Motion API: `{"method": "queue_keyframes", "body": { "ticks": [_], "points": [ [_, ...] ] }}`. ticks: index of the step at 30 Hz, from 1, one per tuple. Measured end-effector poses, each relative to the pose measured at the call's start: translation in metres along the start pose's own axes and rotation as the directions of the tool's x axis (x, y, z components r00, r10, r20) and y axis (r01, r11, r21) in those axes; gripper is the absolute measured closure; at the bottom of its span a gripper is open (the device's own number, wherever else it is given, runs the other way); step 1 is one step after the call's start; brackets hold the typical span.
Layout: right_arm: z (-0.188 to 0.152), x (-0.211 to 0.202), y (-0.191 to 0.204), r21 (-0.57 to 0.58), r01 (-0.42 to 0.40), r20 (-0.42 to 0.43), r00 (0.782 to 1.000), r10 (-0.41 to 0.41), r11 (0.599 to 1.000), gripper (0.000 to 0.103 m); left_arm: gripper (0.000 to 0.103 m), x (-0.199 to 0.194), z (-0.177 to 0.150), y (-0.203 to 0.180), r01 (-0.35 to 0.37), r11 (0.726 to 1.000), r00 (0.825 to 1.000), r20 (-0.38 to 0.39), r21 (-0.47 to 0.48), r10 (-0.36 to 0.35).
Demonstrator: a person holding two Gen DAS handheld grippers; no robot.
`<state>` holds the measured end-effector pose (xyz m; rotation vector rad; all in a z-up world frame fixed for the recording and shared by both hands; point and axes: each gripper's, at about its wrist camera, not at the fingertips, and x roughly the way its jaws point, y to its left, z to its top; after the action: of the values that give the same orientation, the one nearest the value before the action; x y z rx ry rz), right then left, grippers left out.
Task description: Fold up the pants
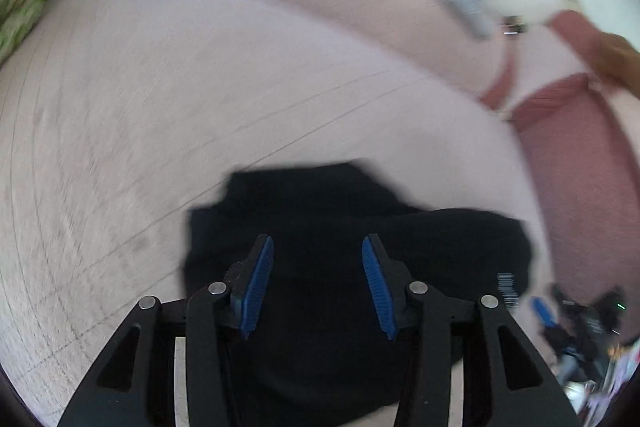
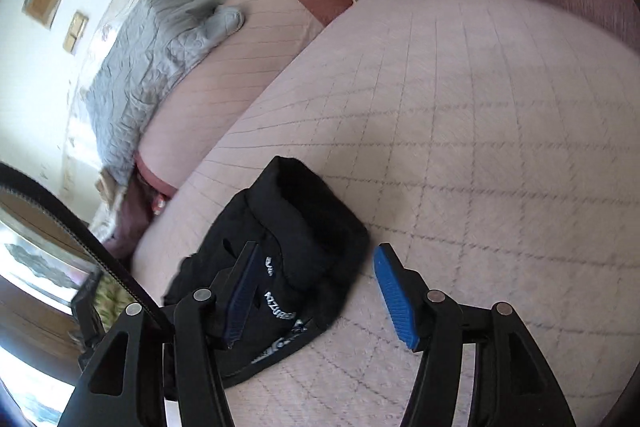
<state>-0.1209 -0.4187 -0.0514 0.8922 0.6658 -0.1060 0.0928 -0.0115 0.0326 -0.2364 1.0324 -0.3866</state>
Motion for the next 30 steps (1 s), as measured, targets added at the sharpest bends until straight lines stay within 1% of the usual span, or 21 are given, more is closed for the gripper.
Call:
{"method": "queue_keyframes", "body": {
  "ticks": [1,2,3,8,9,11,13,14,16,17,18,19,20,21,22,23,24,25,27,29,30],
  "points": [
    [-0.001,0.002,0.001,-0.006,-0.004,-0.008,1.000,0.004,1.000,0.039,0.051,-0.004,0.004,-0.017,0.016,0.999,1.000,0.006,0.040,-0.016],
    [-0.002,0.007,0.004,-0.008,-0.005,-0.016,1.000,0.005,1.000,0.039,0.042,-0.003,0.008,-0.035,0.029,0.997,1.000,0.002,0.075,-0.029],
    [-0.006,0.010,0.007,0.000,-0.001,-0.021,1.000,0.001,1.000,0.039,0.036,0.001,0.013,-0.054,0.043,0.993,0.999,-0.013,0.114,-0.042],
    [-0.026,0.026,0.005,0.060,0.041,-0.040,0.998,-0.038,0.997,0.039,0.035,0.063,0.030,-0.147,0.080,0.960,0.989,-0.140,0.270,-0.043],
    [-0.027,0.028,0.003,0.066,0.046,-0.043,0.998,-0.044,0.997,0.039,0.035,0.082,0.031,-0.169,0.094,0.949,0.983,-0.177,0.302,-0.041],
    [-0.027,0.028,0.003,0.064,0.046,-0.022,0.999,-0.045,0.997,0.039,0.035,0.108,0.030,-0.196,0.130,0.934,0.969,-0.241,0.334,-0.049],
    [-0.028,0.032,0.004,0.042,0.057,-0.010,0.998,-0.056,0.997,0.039,0.035,0.139,0.024,-0.226,0.171,0.913,0.943,-0.329,0.371,-0.043],
    [-0.027,0.035,0.005,0.040,0.062,-0.002,0.998,-0.062,0.997,0.039,0.035,0.152,0.019,-0.238,0.181,0.897,0.934,-0.356,0.403,-0.028],
    [-0.027,0.040,0.008,0.027,0.078,0.015,0.997,-0.078,0.997,0.039,0.035,0.172,0.013,-0.259,0.159,0.866,0.931,-0.364,0.474,0.029],
    [-0.025,0.043,0.009,0.016,0.081,0.018,0.997,-0.081,0.997,0.039,0.035,0.180,0.011,-0.266,0.157,0.852,0.925,-0.376,0.499,0.050],
    [-0.025,0.045,0.010,0.010,0.081,0.023,0.996,-0.081,0.997,0.038,0.035,0.189,0.007,-0.272,0.164,0.840,0.912,-0.404,0.518,0.070],
    [-0.024,0.047,0.011,0.007,0.077,0.027,0.997,-0.077,0.997,0.037,0.035,0.194,0.003,-0.274,0.154,0.829,0.906,-0.412,0.538,0.099],
    [-0.022,0.050,0.011,-0.001,0.064,0.024,0.998,-0.064,0.998,0.037,0.036,0.197,0.000,-0.276,0.133,0.811,0.907,-0.400,0.570,0.132],
    [-0.020,0.051,0.011,-0.008,0.056,0.018,0.998,-0.056,0.998,0.037,0.046,0.196,-0.001,-0.278,0.121,0.799,0.911,-0.385,0.590,0.147],
    [-0.018,0.053,0.010,-0.012,0.052,0.009,0.999,-0.052,0.999,0.041,0.055,0.194,-0.001,-0.278,0.097,0.789,0.917,-0.363,0.607,0.167],
    [-0.015,0.054,0.009,-0.009,0.045,0.001,0.999,-0.045,0.999,0.055,0.071,0.191,-0.001,-0.277,0.075,0.783,0.921,-0.343,0.618,0.182],
    [-0.013,0.056,0.005,0.012,0.026,-0.022,0.999,-0.026,1.000,0.065,0.077,0.187,0.001,-0.274,0.083,0.787,0.922,-0.348,0.611,0.172],
    [-0.012,0.058,0.003,0.040,0.001,-0.038,0.999,0.000,0.999,0.071,0.080,0.181,0.004,-0.269,0.096,0.796,0.924,-0.351,0.598,0.152],
    [-0.008,0.058,-0.001,0.076,-0.042,-0.050,0.998,0.046,0.996,0.074,0.085,0.163,0.008,-0.260,0.108,0.806,0.935,-0.336,0.582,0.117],
    [-0.006,0.053,0.007,0.038,-0.063,-0.042,0.997,0.064,0.997,0.076,0.087,0.148,0.012,-0.251,0.118,0.816,0.944,-0.319,0.566,0.085],
    [-0.007,0.049,0.016,-0.003,-0.073,-0.034,0.997,0.073,0.997,0.076,0.087,0.136,0.013,-0.245,0.127,0.825,0.949,-0.309,0.551,0.060]
  ]
}}
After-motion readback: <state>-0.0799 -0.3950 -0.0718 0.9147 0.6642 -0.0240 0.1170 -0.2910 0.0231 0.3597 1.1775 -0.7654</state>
